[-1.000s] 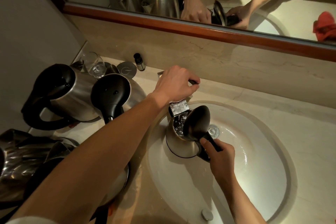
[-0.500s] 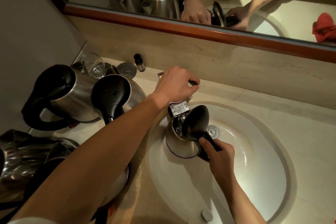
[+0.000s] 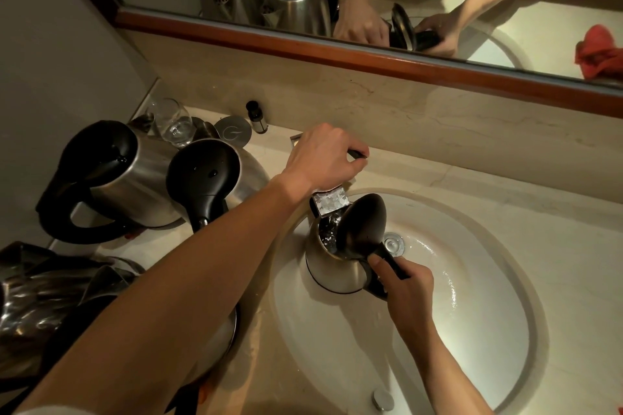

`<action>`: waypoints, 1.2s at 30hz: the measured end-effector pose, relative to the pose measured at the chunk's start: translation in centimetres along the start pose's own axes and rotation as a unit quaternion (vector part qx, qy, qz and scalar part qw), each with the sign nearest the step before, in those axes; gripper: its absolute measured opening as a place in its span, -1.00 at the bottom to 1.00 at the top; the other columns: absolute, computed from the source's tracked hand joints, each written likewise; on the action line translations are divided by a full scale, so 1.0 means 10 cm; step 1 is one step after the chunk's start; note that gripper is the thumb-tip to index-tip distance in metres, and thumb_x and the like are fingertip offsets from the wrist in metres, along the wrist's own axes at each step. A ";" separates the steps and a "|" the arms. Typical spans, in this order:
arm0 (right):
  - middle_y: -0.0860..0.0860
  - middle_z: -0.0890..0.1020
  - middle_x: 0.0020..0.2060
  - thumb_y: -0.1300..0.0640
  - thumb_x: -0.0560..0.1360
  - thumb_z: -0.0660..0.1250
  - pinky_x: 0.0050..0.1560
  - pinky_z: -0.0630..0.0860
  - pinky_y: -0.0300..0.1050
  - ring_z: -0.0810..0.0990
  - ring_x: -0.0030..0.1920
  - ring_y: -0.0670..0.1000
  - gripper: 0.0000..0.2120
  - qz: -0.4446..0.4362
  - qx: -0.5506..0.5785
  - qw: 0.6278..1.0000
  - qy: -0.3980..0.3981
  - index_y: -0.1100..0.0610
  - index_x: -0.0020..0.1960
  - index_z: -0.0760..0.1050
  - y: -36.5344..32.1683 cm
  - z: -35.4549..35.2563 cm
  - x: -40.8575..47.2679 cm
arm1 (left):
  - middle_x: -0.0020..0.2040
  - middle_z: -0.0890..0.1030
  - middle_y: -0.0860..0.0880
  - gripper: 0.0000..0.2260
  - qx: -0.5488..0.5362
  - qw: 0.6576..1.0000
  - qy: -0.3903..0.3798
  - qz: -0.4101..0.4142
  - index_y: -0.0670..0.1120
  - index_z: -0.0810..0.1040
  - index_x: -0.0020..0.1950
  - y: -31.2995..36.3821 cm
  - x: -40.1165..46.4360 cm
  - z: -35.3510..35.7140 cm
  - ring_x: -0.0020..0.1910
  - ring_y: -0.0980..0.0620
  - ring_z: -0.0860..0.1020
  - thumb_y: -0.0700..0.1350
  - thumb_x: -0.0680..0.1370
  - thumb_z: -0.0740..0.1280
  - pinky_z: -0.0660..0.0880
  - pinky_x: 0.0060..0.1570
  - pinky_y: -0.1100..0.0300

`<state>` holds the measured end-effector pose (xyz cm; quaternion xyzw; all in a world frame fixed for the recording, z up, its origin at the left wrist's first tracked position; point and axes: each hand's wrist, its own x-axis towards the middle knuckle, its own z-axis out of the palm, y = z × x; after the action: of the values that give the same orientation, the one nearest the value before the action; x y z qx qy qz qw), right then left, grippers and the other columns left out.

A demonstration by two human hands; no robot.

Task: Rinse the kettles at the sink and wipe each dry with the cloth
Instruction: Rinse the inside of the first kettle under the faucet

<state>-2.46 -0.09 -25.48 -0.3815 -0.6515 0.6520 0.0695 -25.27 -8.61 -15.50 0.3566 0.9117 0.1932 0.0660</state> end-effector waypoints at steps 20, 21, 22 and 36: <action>0.06 0.27 -0.47 -0.20 0.21 0.52 -0.21 0.52 0.11 0.25 -0.35 0.06 -0.42 -0.002 0.018 1.000 -0.004 0.27 -0.43 0.33 0.01 0.01 0.02 | -0.01 0.72 0.13 -0.81 -0.002 1.000 0.002 0.001 0.13 0.71 0.07 0.00 0.00 0.00 -0.01 -0.02 0.63 0.06 0.54 0.33 0.52 -0.06 0.08; 0.05 0.28 -0.48 -0.20 0.21 0.51 -0.21 0.51 0.10 0.25 -0.36 0.06 -0.45 -0.003 0.013 1.000 -0.005 0.22 -0.45 0.33 0.02 0.01 0.02 | -0.01 0.72 0.13 -0.81 -0.003 1.000 0.003 0.002 0.13 0.71 0.07 0.00 0.00 0.00 -0.01 -0.02 0.63 0.05 0.54 0.33 0.52 -0.06 0.09; 0.03 0.28 -0.49 -0.20 0.22 0.51 -0.22 0.51 0.10 0.26 -0.36 0.05 -0.49 -0.004 0.006 1.000 -0.005 0.17 -0.47 0.34 0.01 0.01 0.02 | -0.02 0.72 0.13 -0.81 -0.003 1.000 0.002 0.001 0.13 0.71 0.06 0.00 0.00 0.00 -0.02 -0.02 0.63 0.05 0.54 0.33 0.52 -0.06 0.08; -0.01 0.30 -0.53 0.04 0.35 0.57 -0.28 0.44 0.01 0.25 -0.41 0.01 -0.55 -0.023 -0.001 1.000 -0.001 0.16 -0.49 0.36 0.00 0.00 0.01 | -0.02 0.72 0.13 -0.81 -0.005 1.000 0.012 0.010 0.12 0.71 0.07 -0.02 0.01 0.03 -0.02 0.00 0.63 0.04 0.54 0.34 0.42 -0.12 0.17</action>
<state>-2.57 0.00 -25.51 -0.3663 -0.6606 0.6499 0.0835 -25.40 -8.60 -15.81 0.3632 0.9077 0.2030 0.0549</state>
